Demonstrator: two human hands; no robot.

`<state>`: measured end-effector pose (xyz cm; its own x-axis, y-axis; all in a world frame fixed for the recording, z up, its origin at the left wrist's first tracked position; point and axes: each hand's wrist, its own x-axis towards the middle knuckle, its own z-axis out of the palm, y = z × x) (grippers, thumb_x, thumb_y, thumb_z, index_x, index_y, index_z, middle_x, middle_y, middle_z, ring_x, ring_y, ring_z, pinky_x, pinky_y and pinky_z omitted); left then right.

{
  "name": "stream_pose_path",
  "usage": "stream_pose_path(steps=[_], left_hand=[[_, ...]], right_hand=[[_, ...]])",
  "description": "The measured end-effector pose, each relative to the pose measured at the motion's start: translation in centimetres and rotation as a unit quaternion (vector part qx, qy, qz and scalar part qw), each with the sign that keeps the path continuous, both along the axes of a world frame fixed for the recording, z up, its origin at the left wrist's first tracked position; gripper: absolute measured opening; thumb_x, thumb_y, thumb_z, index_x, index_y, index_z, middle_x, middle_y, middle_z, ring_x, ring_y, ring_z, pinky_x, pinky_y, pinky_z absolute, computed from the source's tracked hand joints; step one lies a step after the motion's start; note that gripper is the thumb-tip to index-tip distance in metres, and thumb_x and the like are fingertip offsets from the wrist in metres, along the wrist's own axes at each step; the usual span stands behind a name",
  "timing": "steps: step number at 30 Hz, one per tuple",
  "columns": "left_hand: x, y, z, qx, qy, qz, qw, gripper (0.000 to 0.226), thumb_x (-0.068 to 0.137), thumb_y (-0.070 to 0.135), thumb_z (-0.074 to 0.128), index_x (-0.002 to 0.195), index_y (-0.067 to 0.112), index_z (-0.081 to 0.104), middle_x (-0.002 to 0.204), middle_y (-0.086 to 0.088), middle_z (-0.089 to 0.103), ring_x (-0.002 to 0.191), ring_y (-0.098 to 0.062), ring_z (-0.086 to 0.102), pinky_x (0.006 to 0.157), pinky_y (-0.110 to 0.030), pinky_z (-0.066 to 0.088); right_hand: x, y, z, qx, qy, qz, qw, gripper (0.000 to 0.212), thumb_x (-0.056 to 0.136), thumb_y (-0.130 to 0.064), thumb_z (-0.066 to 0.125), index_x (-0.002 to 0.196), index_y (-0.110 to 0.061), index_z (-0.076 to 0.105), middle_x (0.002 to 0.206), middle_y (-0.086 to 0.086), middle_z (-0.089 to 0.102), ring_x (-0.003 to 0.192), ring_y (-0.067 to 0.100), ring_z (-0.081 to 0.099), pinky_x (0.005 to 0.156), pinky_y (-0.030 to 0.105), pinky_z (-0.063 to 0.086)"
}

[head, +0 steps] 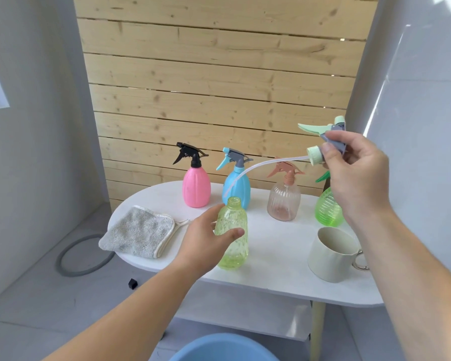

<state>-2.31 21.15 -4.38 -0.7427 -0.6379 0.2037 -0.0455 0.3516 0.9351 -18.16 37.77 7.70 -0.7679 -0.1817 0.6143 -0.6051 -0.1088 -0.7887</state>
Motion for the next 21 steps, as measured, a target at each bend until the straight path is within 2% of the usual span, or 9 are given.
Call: stream_pose_path(steps=[2, 6, 8, 11, 16, 19, 21], left_hand=[[-0.2, -0.1, -0.1, 0.002, 0.001, 0.003, 1.000, 0.051, 0.086, 0.027, 0.082, 0.127, 0.047, 0.060, 0.109, 0.027, 0.070, 0.099, 0.017, 0.061, 0.072, -0.008, 0.050], [-0.4, -0.1, -0.2, 0.000, 0.003, 0.008, 1.000, 0.055, 0.086, 0.029, 0.082, 0.134, 0.042, 0.059, 0.114, 0.027, 0.067, 0.105, 0.013, 0.057, 0.075, -0.008, 0.045], [-0.5, -0.1, -0.2, -0.004, 0.000, 0.010, 1.000, 0.052, 0.086, 0.029, 0.081, 0.131, 0.044, 0.059, 0.112, 0.029, 0.067, 0.103, 0.014, 0.058, 0.073, -0.005, 0.045], [-0.7, -0.1, -0.3, -0.010, -0.005, 0.013, 1.000, 0.048, 0.087, 0.025, 0.081, 0.124, 0.046, 0.059, 0.105, 0.031, 0.067, 0.092, 0.024, 0.059, 0.066, -0.002, 0.047], [-0.8, -0.1, -0.3, -0.026, -0.014, 0.022, 0.999, 0.046, 0.087, 0.025, 0.081, 0.111, 0.056, 0.056, 0.099, 0.035, 0.066, 0.084, 0.028, 0.056, 0.063, 0.001, 0.044], [-0.9, -0.1, -0.4, -0.033, -0.017, 0.026, 0.999, 0.046, 0.087, 0.026, 0.081, 0.119, 0.049, 0.057, 0.102, 0.033, 0.066, 0.084, 0.030, 0.055, 0.062, 0.001, 0.043], [-1.0, -0.1, -0.4, -0.036, -0.021, 0.025, 0.999, 0.048, 0.087, 0.029, 0.081, 0.125, 0.046, 0.058, 0.104, 0.033, 0.065, 0.086, 0.029, 0.055, 0.064, -0.001, 0.045]], right_hand=[[-0.7, 0.5, -0.1, -0.006, -0.007, -0.015, 1.000, 0.015, 0.089, -0.022, 0.068, 0.094, -0.036, 0.071, 0.094, -0.005, 0.072, 0.080, 0.011, 0.063, 0.080, 0.034, 0.055], [-1.5, 1.3, -0.1, -0.022, -0.017, -0.023, 0.999, 0.018, 0.089, -0.020, 0.066, 0.091, -0.037, 0.071, 0.097, -0.009, 0.072, 0.084, 0.013, 0.065, 0.080, 0.032, 0.059], [-1.7, 1.6, -0.1, -0.024, -0.017, -0.028, 0.999, 0.016, 0.088, -0.021, 0.066, 0.092, -0.036, 0.071, 0.101, -0.008, 0.072, 0.087, 0.013, 0.067, 0.088, 0.039, 0.058], [-1.9, 1.8, -0.2, -0.014, -0.013, -0.031, 0.999, 0.017, 0.089, -0.020, 0.066, 0.092, -0.036, 0.070, 0.097, -0.007, 0.072, 0.086, 0.014, 0.067, 0.088, 0.042, 0.058], [-1.5, 1.1, -0.9, 0.019, -0.003, -0.025, 1.000, 0.018, 0.091, -0.016, 0.067, 0.101, -0.030, 0.070, 0.095, -0.004, 0.071, 0.080, 0.009, 0.063, 0.081, 0.031, 0.055], [-1.0, 0.2, -1.4, 0.050, 0.012, -0.011, 0.999, 0.018, 0.092, -0.015, 0.066, 0.108, -0.022, 0.071, 0.102, 0.006, 0.071, 0.083, 0.008, 0.061, 0.076, 0.018, 0.048], [-0.5, -0.6, -1.9, 0.082, 0.032, -0.004, 0.996, 0.021, 0.092, -0.015, 0.066, 0.111, -0.022, 0.071, 0.106, 0.006, 0.068, 0.083, 0.007, 0.060, 0.075, 0.012, 0.045]])
